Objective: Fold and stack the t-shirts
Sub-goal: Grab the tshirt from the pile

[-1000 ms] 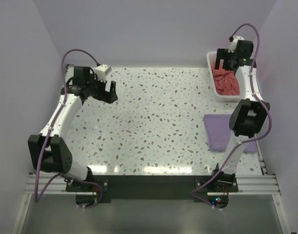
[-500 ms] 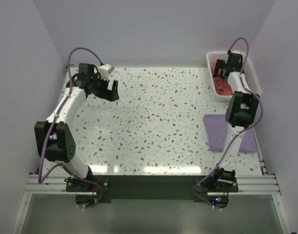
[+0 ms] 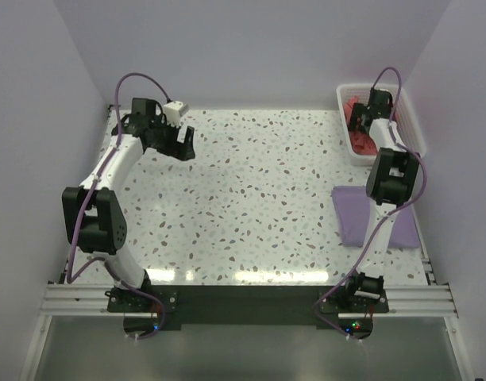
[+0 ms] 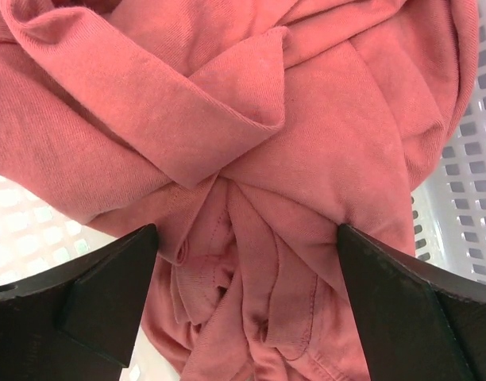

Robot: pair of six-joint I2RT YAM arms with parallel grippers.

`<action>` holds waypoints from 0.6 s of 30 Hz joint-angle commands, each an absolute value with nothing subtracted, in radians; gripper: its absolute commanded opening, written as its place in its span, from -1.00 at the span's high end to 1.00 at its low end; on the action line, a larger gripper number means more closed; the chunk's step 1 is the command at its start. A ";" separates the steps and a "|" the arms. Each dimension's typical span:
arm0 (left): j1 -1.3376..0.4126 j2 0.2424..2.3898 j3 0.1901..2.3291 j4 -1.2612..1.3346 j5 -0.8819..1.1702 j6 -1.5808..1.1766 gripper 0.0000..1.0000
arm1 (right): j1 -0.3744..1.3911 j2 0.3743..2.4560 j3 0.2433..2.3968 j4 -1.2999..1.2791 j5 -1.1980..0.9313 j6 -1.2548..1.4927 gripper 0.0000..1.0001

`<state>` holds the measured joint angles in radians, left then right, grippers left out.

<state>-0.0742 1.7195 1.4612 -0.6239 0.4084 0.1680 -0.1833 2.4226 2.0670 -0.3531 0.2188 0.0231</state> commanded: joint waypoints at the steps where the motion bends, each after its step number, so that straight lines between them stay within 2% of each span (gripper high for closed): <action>1: -0.067 1.727 1.516 -0.638 0.416 0.193 -1.00 | -0.184 2.444 2.120 -0.399 0.225 0.034 -0.97; 2: -0.067 1.726 1.514 -0.640 0.416 0.193 -1.00 | -0.184 2.447 2.125 -0.403 0.227 0.032 -0.96; 3: -0.067 1.727 1.514 -0.641 0.417 0.192 -1.00 | -0.186 2.450 2.126 -0.406 0.227 0.031 -0.83; 4: -0.067 1.727 1.514 -0.643 0.417 0.192 -1.00 | -0.186 2.450 2.126 -0.407 0.221 0.032 -0.70; 5: -0.067 1.724 1.514 -0.644 0.417 0.192 -1.00 | -0.189 2.448 2.129 -0.410 0.213 0.031 -0.47; 6: -0.067 1.723 1.514 -0.647 0.417 0.192 -1.00 | -0.187 2.447 2.129 -0.420 0.207 0.031 0.22; 8: -0.066 1.717 1.513 -0.653 0.411 0.193 -1.00 | -0.192 2.439 2.129 -0.439 0.198 0.043 0.98; 12: -0.066 1.680 1.496 -0.657 0.407 0.209 -1.00 | -0.196 2.382 2.120 -0.482 0.140 0.026 1.00; 18: -0.060 1.606 1.439 -0.634 0.425 0.209 -1.00 | -0.201 2.117 1.993 -0.396 0.017 0.083 1.00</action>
<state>-0.0719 1.6917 1.4559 -0.6468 0.4084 0.1913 -0.2005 2.3562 2.0525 -0.4400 0.1230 0.0349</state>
